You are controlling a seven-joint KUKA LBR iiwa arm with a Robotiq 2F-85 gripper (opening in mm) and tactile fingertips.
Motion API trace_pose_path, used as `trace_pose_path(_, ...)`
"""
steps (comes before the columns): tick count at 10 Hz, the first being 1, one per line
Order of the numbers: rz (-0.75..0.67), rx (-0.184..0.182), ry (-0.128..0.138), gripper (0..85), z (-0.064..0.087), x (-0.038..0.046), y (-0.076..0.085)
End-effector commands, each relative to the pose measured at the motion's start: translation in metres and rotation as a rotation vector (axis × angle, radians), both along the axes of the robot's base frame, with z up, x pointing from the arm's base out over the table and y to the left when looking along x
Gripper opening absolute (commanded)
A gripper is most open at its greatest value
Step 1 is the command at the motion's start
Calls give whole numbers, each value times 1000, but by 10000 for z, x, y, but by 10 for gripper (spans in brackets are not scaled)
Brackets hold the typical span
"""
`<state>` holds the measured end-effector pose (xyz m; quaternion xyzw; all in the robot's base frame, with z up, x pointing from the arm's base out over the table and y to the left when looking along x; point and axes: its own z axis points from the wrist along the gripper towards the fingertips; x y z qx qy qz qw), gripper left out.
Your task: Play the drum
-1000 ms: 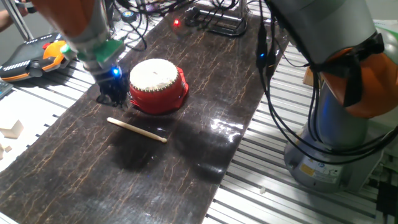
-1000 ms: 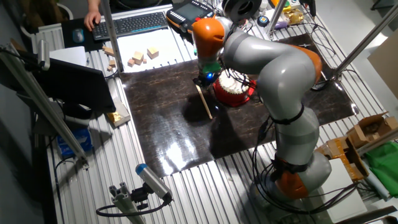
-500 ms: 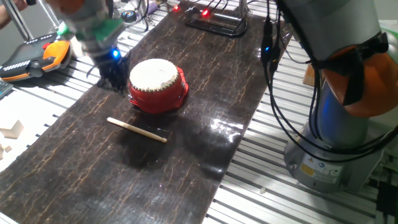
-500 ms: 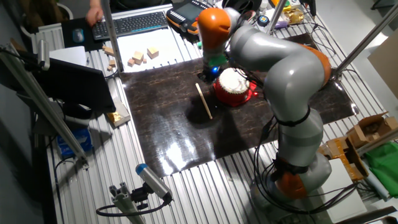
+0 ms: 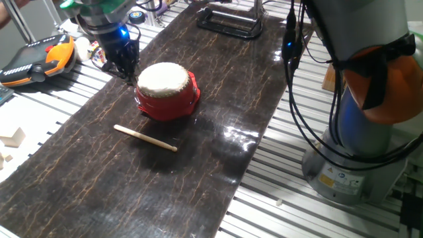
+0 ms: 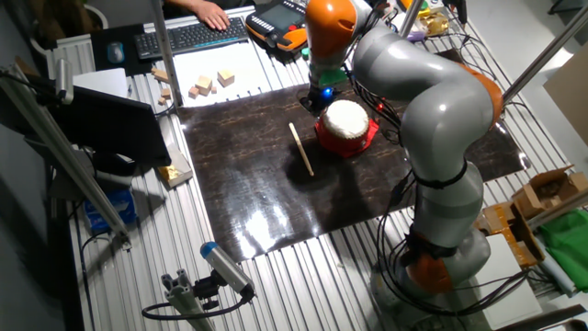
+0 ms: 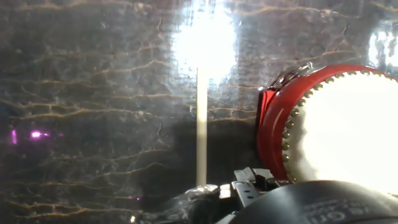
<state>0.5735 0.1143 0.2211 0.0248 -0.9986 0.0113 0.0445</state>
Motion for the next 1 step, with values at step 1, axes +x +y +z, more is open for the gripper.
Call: trace_pose_path(1, -1, 0, 2, 7, -3, -1, 3)
